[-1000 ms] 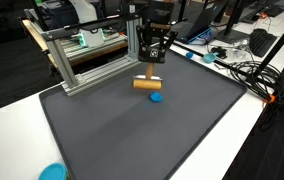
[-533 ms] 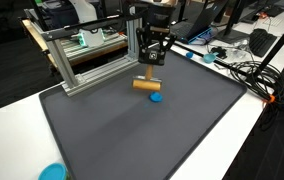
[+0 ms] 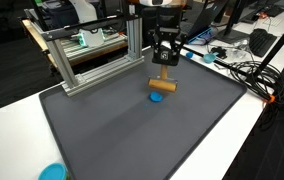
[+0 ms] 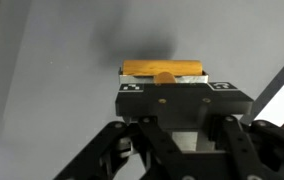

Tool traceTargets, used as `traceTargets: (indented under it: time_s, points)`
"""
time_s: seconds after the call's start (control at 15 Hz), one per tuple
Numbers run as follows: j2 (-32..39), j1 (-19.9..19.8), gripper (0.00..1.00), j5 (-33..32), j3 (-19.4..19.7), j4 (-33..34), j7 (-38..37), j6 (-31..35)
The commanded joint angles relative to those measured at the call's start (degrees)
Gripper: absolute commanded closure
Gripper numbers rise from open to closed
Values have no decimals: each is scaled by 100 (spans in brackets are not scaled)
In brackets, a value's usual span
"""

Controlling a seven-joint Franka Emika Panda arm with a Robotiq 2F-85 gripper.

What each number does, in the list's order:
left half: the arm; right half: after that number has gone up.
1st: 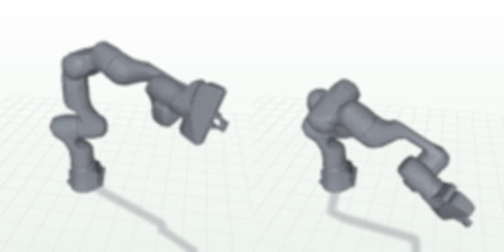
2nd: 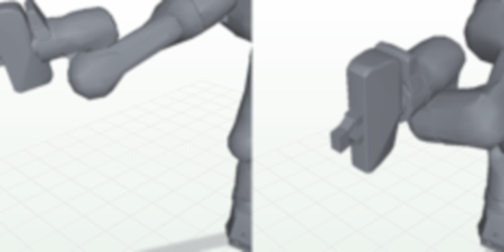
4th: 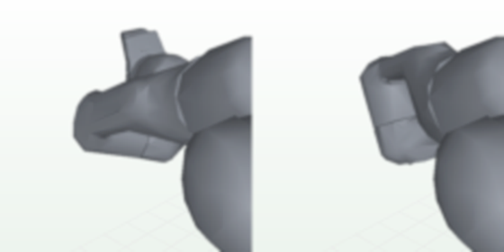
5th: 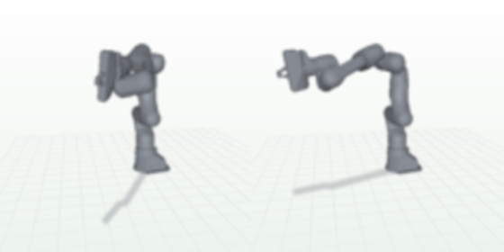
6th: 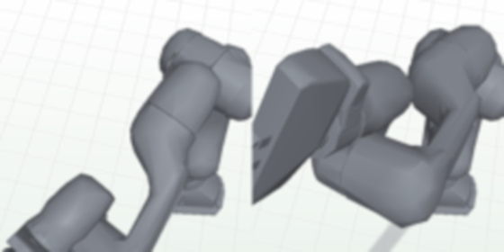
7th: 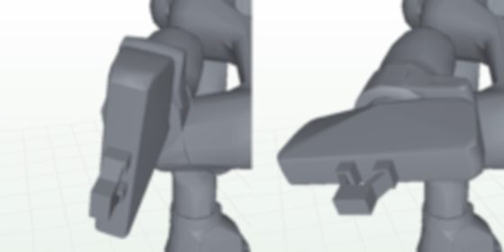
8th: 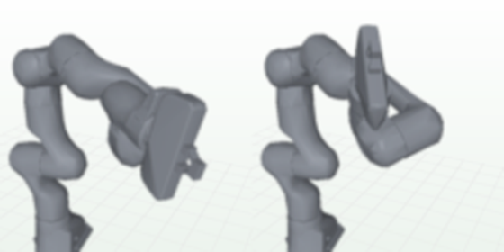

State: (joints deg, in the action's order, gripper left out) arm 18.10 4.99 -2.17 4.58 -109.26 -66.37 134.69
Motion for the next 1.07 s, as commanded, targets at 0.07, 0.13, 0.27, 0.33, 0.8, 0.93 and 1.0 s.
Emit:
traceTargets:
  time_s: [0.07, 0.13, 0.27, 0.33, 0.8, 0.93, 1.0]
  points:
    - [-3, 355, 78, -882, 305, 184, -1472, -24]
    - [56, 380, 78, -1048, 303, 244, -1680, -97]
    - [151, 418, 78, -1283, 275, 318, -1993, -179]
    - [186, 428, 78, -1342, 251, 345, -2074, -254]
    - [210, 354, 78, -1296, 100, 184, -1611, -249]
    - [261, 381, 78, -1360, 105, 217, -1437, -299]
    - [273, 395, 78, -1418, 110, 224, -1337, -304]
